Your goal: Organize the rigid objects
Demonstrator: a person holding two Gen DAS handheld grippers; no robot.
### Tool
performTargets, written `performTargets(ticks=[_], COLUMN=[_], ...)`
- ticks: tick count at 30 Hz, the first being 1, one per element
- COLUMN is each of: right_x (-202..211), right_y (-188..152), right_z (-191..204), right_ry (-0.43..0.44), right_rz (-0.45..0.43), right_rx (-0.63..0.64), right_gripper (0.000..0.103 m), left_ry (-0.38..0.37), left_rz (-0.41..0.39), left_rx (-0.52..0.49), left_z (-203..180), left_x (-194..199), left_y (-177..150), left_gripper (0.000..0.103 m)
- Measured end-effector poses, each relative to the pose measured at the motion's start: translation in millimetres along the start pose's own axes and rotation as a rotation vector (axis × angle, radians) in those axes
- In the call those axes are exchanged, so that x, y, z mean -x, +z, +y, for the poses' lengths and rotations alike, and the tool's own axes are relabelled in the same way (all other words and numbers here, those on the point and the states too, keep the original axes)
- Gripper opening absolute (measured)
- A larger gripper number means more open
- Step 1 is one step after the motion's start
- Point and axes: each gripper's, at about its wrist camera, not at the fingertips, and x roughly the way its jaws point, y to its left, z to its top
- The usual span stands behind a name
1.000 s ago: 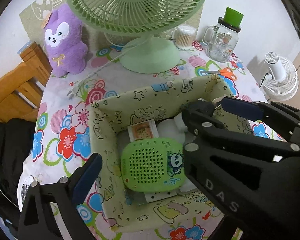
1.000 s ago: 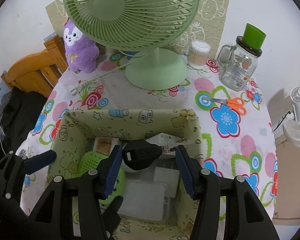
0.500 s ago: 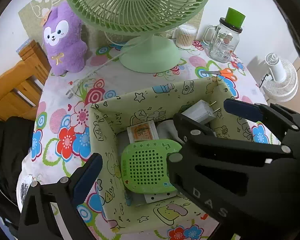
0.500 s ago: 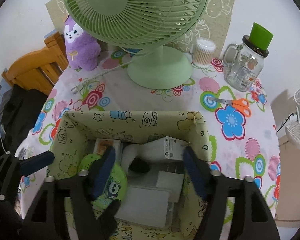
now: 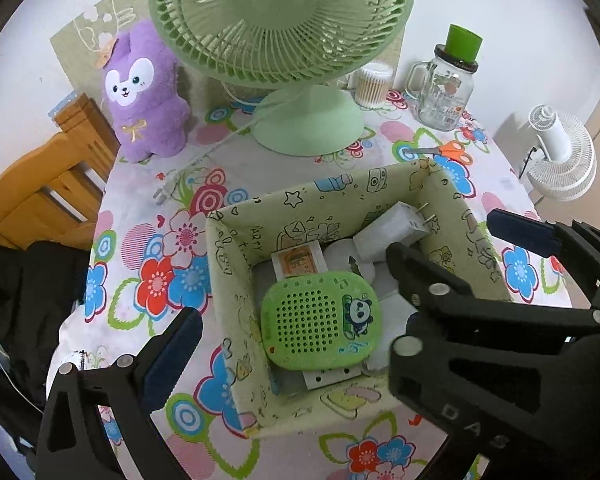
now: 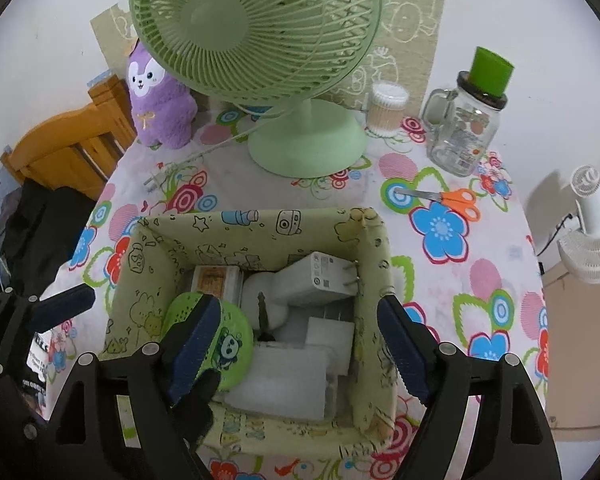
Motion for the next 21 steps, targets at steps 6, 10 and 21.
performTargets(ticks=[6, 10, 21], right_x=[25, 40, 88], right_y=[-11, -18, -40], right_z=[0, 2, 10], right_ry=[-0.014, -0.028, -0.075], right_rz=[-0.022, -0.036, -0.081], right_rx=[-0.037, -0.048, -0.063], right_gripper=[0.083, 0.084, 0.087], left_ry=[-0.005, -0.008, -0.017], left_rz=[-0.019, -0.037, -0.064], left_rx=[0.0, -0.011, -0.03], left_z=[1, 1, 3], left_x=[20, 34, 70], left_y=[-9, -16, -36], left_gripper=[0.103, 0.103, 0.103])
